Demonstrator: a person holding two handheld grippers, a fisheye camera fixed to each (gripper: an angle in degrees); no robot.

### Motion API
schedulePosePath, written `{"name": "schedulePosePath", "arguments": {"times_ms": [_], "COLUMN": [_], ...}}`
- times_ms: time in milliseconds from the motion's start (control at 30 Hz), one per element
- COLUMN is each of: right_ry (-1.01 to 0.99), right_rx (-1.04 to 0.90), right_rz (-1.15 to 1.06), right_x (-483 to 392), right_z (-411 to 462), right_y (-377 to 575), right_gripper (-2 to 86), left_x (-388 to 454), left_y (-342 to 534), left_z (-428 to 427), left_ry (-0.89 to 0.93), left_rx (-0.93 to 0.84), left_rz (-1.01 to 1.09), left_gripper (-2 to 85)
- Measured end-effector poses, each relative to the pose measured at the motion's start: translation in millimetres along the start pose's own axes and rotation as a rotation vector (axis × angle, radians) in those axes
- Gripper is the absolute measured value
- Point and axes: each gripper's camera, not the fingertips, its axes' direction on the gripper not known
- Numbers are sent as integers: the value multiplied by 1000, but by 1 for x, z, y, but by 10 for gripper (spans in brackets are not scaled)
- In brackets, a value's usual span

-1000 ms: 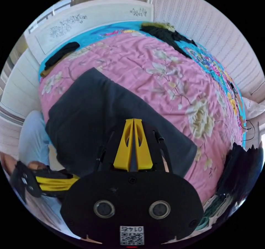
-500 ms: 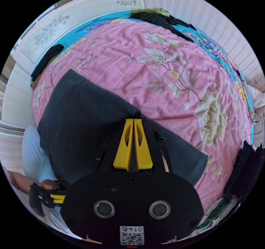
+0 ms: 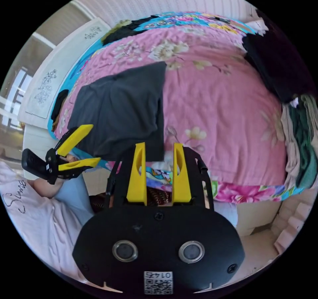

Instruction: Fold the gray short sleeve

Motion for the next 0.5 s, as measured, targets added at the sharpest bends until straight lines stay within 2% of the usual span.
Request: {"name": "schedulePosePath", "arguments": {"times_ms": [133,200,267,333,433,500], "right_ry": [-135,-198,-343,-436,-578,-592], "right_rx": [0,48,121,147,151,166], "right_rz": [99,92,37,0,-71,-70], "right_x": [32,37,40,44,56,72], "right_z": [6,-2,-18,-25,-27,-24], "right_y": [7,4,0,-6,-16,-19], "right_gripper": [33,24,20,22,37,75], "left_x": [16,20,19,17,6,0], "left_y": [-17,-24,-34,-43,-56,-62], "left_z": [14,24,38,47,57,61], "left_ry": [47,39,58,82,92,73], "left_rx": [-16,-52,-76,-88,-109,-136], "left_rz": [51,73,78,84,22,12], "left_gripper": [188,197,193,154,41,13]}}
